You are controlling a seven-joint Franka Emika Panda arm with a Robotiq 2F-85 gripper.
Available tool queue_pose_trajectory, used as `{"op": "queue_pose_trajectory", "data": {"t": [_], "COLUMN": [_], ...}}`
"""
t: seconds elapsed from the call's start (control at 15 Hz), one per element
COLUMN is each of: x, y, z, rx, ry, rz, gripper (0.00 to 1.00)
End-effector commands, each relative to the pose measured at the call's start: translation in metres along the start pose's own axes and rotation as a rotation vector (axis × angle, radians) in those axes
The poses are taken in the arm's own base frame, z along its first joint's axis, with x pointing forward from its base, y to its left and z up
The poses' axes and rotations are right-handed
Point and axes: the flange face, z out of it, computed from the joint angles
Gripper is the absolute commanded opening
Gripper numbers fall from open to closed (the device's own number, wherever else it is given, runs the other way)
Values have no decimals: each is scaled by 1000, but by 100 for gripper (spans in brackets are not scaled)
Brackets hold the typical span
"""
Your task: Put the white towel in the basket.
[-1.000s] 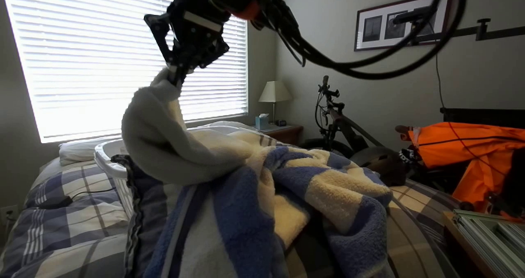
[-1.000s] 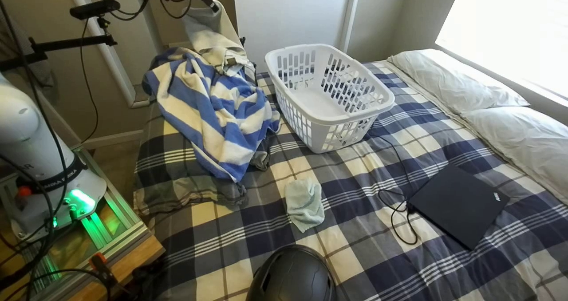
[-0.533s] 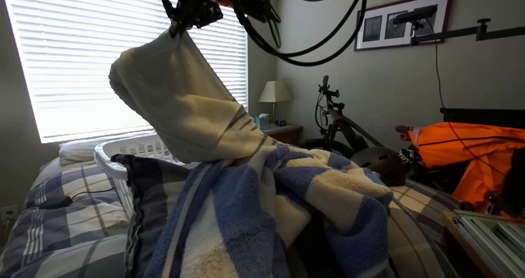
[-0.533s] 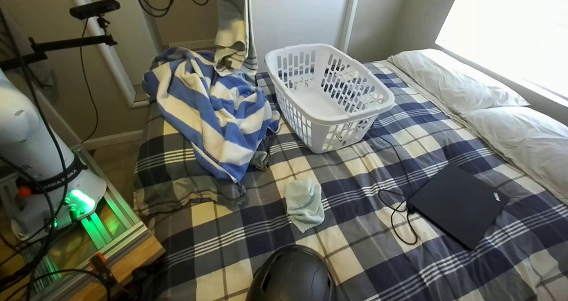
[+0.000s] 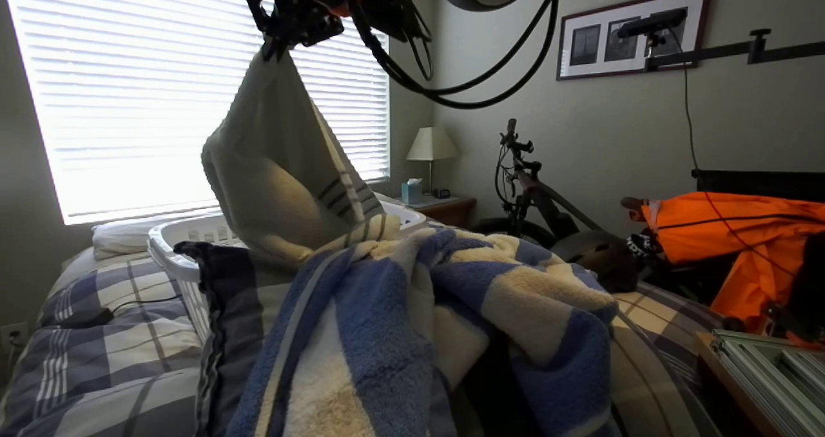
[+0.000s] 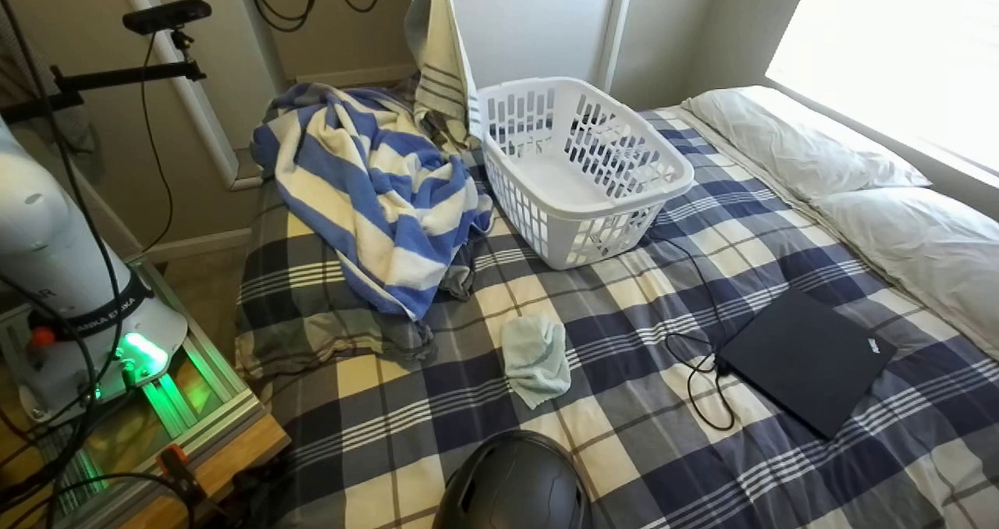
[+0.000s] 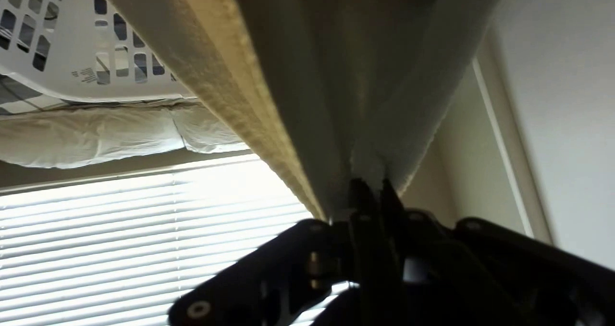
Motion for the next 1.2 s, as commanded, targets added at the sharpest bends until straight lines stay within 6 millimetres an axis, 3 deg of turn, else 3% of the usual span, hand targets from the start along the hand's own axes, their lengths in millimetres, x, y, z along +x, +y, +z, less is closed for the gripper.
{"op": "queue_pose_trajectory", "data": {"t": [0.0,0.27,0.8,1.13], "x": [0,21,52,90], "y": [0,-3,-1,16], "z": [0,32,118,147], "rx": [0,-74,-227,-329], "ry": [0,156,344,434], "rz": [0,129,424,602], "gripper": [1,1,1,1]}}
